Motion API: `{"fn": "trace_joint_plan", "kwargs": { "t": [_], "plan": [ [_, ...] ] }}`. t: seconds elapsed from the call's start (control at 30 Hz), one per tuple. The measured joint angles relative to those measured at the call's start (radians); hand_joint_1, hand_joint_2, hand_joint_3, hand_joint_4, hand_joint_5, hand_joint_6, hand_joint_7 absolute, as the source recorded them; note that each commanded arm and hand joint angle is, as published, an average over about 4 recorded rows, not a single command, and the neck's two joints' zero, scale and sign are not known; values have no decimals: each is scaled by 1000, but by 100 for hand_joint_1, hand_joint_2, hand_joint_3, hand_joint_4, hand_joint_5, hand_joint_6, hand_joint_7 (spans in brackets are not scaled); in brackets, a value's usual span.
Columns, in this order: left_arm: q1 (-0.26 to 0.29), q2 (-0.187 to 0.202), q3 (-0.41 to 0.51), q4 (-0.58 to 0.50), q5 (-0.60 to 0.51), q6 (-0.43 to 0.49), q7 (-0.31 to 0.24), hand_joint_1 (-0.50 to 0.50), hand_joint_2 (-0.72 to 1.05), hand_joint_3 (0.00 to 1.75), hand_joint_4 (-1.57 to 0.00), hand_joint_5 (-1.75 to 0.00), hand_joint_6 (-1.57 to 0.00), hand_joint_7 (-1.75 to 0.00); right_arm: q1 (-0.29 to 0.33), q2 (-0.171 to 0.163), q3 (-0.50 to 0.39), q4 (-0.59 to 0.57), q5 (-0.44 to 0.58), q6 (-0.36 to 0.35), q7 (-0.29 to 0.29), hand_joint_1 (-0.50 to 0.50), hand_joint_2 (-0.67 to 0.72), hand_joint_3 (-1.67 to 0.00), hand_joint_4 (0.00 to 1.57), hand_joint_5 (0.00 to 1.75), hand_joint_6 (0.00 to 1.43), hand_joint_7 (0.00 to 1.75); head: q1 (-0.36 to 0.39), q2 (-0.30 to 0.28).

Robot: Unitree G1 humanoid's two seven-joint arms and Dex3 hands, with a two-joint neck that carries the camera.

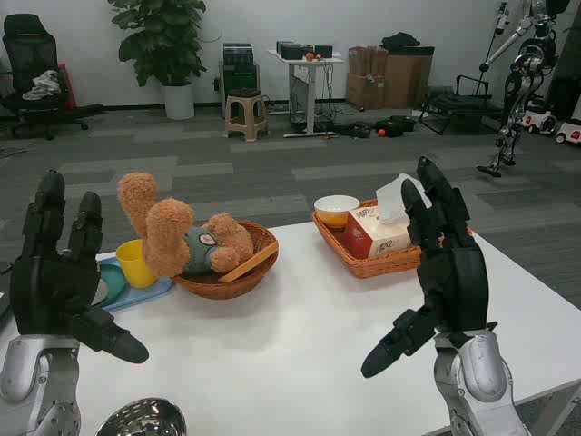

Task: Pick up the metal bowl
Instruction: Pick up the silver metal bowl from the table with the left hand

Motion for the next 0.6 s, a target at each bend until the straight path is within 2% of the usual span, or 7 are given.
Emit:
{"fn": "trace_joint_plan", "kwargs": {
  "t": [0.07,0.1,0.13,0.2,0.6],
  "plan": [
    [-21,-33,-21,36,15,-26,30,-50,-55,9,-4,0,0,0,1,-13,12,8,35,-4,0,-21,72,0,0,19,0,21,24,22],
    [-33,-62,-41,60,29,-42,49,-50,-55,9,-4,0,0,0,2,-21,22,14,58,-6,1,-21,72,0,0,19,0,21,47,43],
    [-44,-91,-61,82,42,-54,64,-50,-55,9,-4,0,0,0,2,-28,32,20,77,-8,3,-21,72,0,0,19,0,21,47,44],
    [-46,-120,-80,95,56,-55,67,-50,-55,9,-4,0,0,0,2,-30,42,23,86,-8,7,-21,72,0,0,19,0,21,47,44],
    [-47,-114,-79,98,58,-54,68,-50,-55,9,-4,0,0,0,2,-32,44,24,91,-8,7,-21,72,0,0,19,0,21,46,48]
  ]
}}
